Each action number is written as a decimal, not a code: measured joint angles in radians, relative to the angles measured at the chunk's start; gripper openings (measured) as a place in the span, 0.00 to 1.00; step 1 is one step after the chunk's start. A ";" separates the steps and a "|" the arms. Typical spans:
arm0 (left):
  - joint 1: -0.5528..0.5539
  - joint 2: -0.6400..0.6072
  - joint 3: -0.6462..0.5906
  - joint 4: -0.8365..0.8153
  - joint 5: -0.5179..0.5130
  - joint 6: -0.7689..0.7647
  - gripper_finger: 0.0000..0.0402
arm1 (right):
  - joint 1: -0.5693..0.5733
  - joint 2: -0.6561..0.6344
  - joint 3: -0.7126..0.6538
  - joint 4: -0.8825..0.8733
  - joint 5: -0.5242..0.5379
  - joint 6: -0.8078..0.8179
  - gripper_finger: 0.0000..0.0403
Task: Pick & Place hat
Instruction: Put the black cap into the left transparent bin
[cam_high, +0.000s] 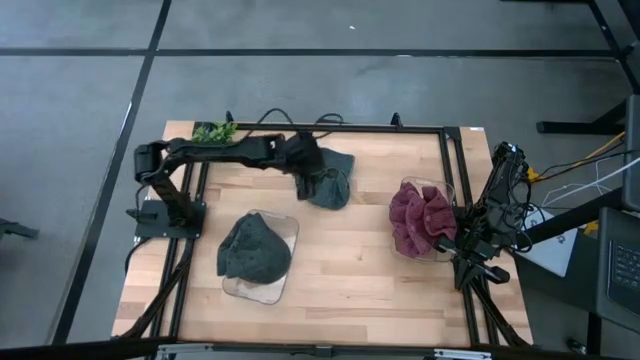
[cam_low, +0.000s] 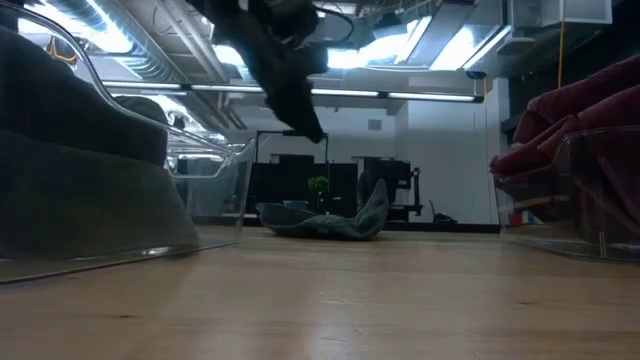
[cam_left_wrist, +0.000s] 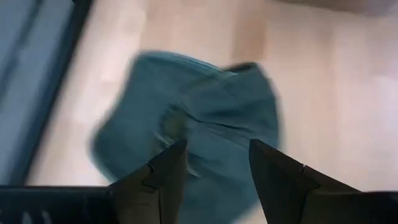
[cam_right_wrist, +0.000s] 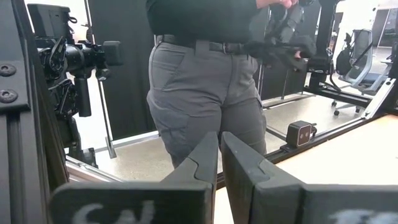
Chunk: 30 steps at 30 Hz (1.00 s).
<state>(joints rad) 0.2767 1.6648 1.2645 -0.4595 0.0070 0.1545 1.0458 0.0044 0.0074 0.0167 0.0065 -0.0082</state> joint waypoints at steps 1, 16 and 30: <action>0.006 0.022 0.022 0.000 -0.017 0.040 0.42 | 0.000 0.000 0.000 0.000 0.000 0.000 0.06; -0.070 0.280 0.135 -0.077 0.027 0.494 0.42 | 0.000 0.000 0.000 0.000 0.000 0.000 0.06; -0.101 0.347 0.135 -0.073 0.045 0.567 0.42 | 0.000 0.000 0.000 0.000 0.000 0.000 0.06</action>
<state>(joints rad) 0.1752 2.0123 1.3994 -0.5323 0.0519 0.7219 1.0454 0.0044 0.0074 0.0166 0.0064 -0.0082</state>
